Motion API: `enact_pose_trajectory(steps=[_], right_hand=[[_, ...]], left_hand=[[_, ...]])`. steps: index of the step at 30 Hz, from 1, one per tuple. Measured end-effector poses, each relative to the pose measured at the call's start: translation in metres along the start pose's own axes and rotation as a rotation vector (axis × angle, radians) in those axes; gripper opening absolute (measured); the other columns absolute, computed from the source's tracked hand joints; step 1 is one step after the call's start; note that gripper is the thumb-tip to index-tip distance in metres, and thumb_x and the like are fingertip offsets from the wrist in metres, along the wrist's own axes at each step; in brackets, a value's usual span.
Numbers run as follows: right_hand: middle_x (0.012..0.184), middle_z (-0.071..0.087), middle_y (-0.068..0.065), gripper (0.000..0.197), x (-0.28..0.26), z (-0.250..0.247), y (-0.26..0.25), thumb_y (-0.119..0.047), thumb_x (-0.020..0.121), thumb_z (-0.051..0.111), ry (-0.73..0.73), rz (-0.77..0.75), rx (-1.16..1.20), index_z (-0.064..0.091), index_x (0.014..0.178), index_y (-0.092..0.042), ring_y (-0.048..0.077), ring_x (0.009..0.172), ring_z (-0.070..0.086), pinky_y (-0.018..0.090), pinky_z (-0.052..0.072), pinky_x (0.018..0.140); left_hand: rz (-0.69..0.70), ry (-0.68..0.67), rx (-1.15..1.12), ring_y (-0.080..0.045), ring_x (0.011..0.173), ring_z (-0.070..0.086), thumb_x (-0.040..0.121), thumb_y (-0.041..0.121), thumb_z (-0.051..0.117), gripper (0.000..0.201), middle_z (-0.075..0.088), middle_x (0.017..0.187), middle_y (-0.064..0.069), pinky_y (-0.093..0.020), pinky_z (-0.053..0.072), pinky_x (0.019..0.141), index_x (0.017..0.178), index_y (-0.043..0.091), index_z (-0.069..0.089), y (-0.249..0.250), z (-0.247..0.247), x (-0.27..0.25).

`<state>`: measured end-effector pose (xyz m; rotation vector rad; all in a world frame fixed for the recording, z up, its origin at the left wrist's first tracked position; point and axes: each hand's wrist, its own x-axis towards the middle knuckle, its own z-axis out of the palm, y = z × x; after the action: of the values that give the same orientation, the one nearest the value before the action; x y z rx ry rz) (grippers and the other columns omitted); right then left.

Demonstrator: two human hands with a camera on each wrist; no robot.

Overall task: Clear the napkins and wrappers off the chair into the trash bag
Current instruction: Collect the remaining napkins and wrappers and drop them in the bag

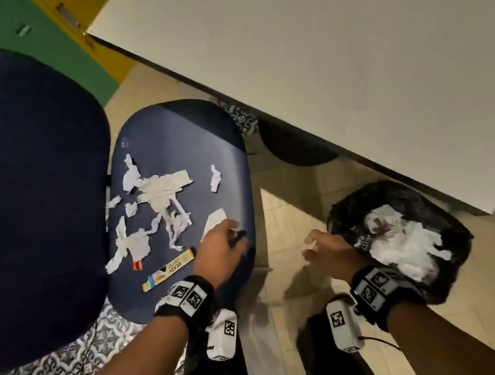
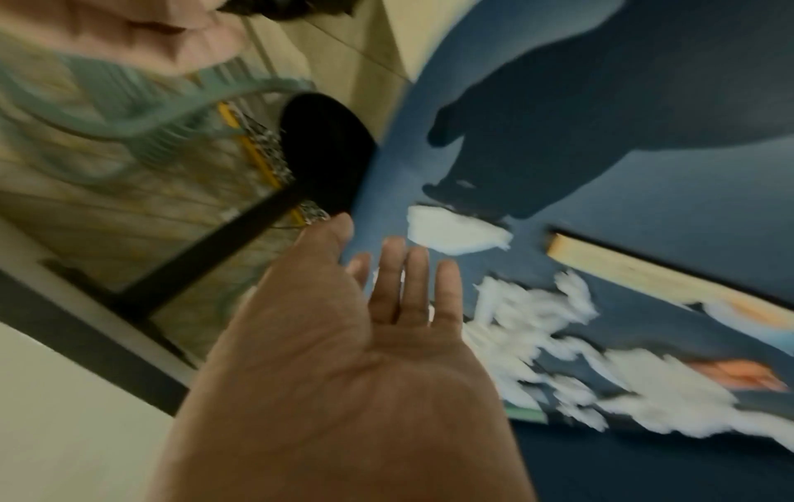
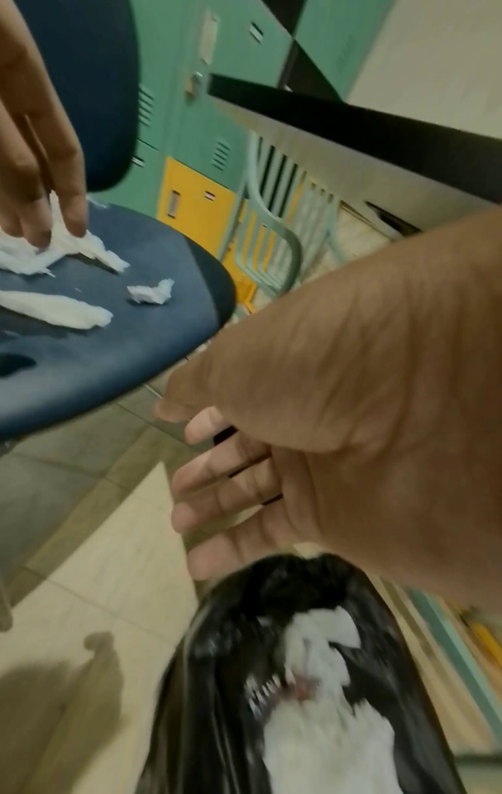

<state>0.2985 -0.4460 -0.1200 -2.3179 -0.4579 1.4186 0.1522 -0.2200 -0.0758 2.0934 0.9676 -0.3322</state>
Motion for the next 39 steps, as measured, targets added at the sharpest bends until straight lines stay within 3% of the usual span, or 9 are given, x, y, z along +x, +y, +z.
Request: enact_pose_trajectory(steps=[5,11,18,21,23,26,30,34,39], right_hand=[[0.11,0.063,0.007,0.05,0.042,0.067,-0.117,-0.033,0.086,0.075,0.082,-0.149,-0.063,0.057,0.13,-0.021,0.029,0.097,0.065,0.033,0.052,0.082],[0.147,0.041,0.009,0.09,0.097,0.131,-0.195,-0.03,0.074,0.084,0.203,-0.248,-0.551,0.034,0.148,-0.044,0.035,0.122,0.049,0.047,0.055,0.088],[0.118,0.051,0.005,0.029,0.112,0.148,-0.206,-0.023,0.094,0.06,0.088,-0.3,-0.751,0.052,0.122,-0.025,0.032,0.109,0.053,0.044,0.051,0.085],[0.115,0.059,0.008,0.028,0.102,0.146,-0.216,-0.013,0.097,0.049,0.041,-0.192,-0.524,0.045,0.123,-0.023,0.029,0.096,0.058,0.041,0.047,0.08],[0.103,0.061,0.006,0.025,0.096,0.147,-0.233,-0.01,0.096,0.045,0.097,-0.143,-0.372,0.041,0.115,-0.025,0.027,0.082,0.054,0.037,0.041,0.074],[0.1,0.057,0.002,0.012,0.104,0.161,-0.261,-0.025,0.101,0.047,0.241,-0.169,-0.207,0.038,0.109,-0.027,0.03,0.085,0.06,0.04,0.046,0.073],[0.117,0.048,0.002,0.069,0.131,0.195,-0.29,-0.076,0.083,0.059,0.244,-0.062,-0.306,0.039,0.12,-0.021,0.023,0.104,0.052,0.044,0.053,0.083],[0.124,0.047,0.009,0.051,0.141,0.215,-0.29,-0.05,0.093,0.066,0.241,0.04,-0.36,0.041,0.123,-0.016,0.033,0.113,0.052,0.046,0.052,0.084],[0.122,0.051,0.013,0.023,0.137,0.201,-0.287,-0.03,0.104,0.045,0.136,-0.04,-0.375,0.048,0.12,-0.013,0.035,0.103,0.057,0.046,0.051,0.084]], left_hand=[[-0.276,0.159,0.355,-0.039,0.117,0.052,0.073,0.053,0.08,0.071,0.053,0.124,-0.012,-0.052,0.05,0.093,0.126,0.018,0.05,-0.115,-0.073,0.01],[-0.254,-0.126,0.389,-0.035,0.132,0.04,0.065,0.048,0.087,0.082,0.042,0.139,-0.003,-0.053,0.045,0.104,0.132,0.031,0.042,-0.192,-0.074,0.008],[-0.042,-0.35,0.473,-0.03,0.121,0.055,0.088,0.038,0.063,0.037,0.062,0.124,-0.002,-0.044,0.037,0.105,0.123,0.027,0.056,-0.209,-0.071,0.03],[-0.056,-0.184,0.287,-0.023,0.089,0.062,0.091,0.03,0.05,0.006,0.063,0.091,0.001,-0.039,0.046,0.079,0.091,0.025,0.052,-0.21,-0.083,0.021],[-0.284,0.016,0.062,-0.019,0.076,0.06,0.096,0.039,0.048,0.023,0.065,0.078,0.004,-0.038,0.047,0.075,0.084,0.022,0.058,-0.214,-0.1,0.015],[-0.49,0.27,-0.079,-0.033,0.096,0.065,0.099,0.021,0.05,0.02,0.064,0.109,-0.009,-0.041,0.053,0.081,0.118,0.015,0.048,-0.226,-0.123,0.028],[-0.592,0.323,-0.137,-0.04,0.107,0.066,0.09,0.056,0.063,0.072,0.059,0.13,-0.02,-0.04,0.051,0.079,0.136,0.01,0.034,-0.231,-0.137,0.063],[-0.629,0.179,-0.044,-0.041,0.112,0.062,0.055,0.074,0.081,0.113,0.053,0.13,-0.018,-0.046,0.052,0.08,0.134,0.005,0.038,-0.234,-0.132,0.083],[-0.43,0.154,0.205,-0.039,0.101,0.062,0.08,0.068,0.067,0.068,0.058,0.112,-0.018,-0.047,0.055,0.078,0.109,0.007,0.059,-0.249,-0.125,0.089]])
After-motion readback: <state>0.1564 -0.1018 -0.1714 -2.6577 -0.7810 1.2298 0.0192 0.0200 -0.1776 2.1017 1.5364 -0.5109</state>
